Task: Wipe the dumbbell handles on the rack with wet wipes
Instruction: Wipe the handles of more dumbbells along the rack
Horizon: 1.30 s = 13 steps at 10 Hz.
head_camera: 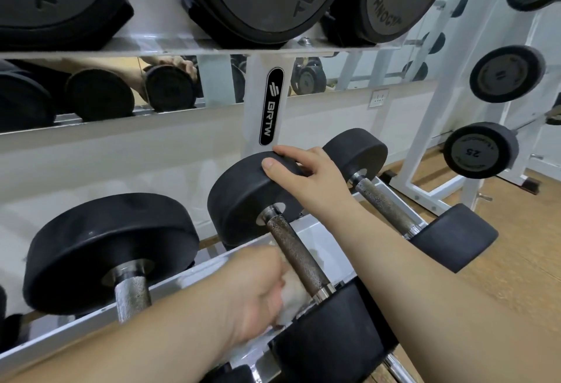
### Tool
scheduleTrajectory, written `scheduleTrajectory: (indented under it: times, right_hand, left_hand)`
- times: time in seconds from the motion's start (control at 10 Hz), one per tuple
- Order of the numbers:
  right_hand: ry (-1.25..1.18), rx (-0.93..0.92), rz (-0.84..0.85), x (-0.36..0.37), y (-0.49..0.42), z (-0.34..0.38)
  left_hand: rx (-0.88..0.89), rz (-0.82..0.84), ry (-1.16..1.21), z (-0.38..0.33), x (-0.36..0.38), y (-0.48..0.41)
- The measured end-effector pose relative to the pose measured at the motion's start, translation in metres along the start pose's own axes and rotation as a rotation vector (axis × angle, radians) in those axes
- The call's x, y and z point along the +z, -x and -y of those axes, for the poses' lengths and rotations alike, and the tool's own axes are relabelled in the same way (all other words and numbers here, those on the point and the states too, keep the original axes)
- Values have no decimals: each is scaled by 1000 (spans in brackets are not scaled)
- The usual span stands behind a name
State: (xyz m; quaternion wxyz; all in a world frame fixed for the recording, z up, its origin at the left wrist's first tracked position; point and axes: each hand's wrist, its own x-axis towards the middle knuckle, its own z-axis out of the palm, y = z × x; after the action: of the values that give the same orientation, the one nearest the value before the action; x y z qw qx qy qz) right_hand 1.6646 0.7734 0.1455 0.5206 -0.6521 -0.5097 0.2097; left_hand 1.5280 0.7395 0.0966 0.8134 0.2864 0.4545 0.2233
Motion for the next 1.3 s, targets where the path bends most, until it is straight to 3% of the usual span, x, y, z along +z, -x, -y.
scheduleTrajectory:
  times: [0.1, 0.3, 0.5, 0.6, 0.7, 0.8, 0.9, 1.0, 1.1, 1.2, 1.3]
  right_hand:
    - [3, 0, 2, 1, 1, 0]
    - [-4, -4, -2, -1, -1, -1]
    - [-2, -5, 2, 0, 1, 0]
    - [-20, 4, 8, 1, 1, 1]
    - [-31, 10, 5, -1, -1, 1]
    - [-89, 24, 22, -4, 0, 1]
    - [-94, 8, 30, -6, 3, 0]
    - [-101, 13, 29, -5, 1, 0]
    - [-108, 18, 21, -4, 0, -1]
    - [-117, 16, 25, -3, 1, -1]
    - [-96, 3, 20, -3, 1, -3]
  left_hand:
    - [-26, 54, -101, -6, 6, 18]
    - [54, -232, 248, -43, 6, -1]
    - [62, -47, -299, -20, 3, 42]
    - [349, -139, -453, -34, -10, 47]
    - [959, -95, -907, -43, -16, 52]
    - [1132, 103, -1621, -36, -30, 29]
    - [1126, 133, -1918, -23, -53, -14]
    - [1130, 117, -1958, -18, -20, -8]
    - [1305, 314, -1854, -13, -5, -3]
    - [1222, 143, -1974, -9, -49, -71]
    - [1311, 167, -1816, -12, -64, -80]
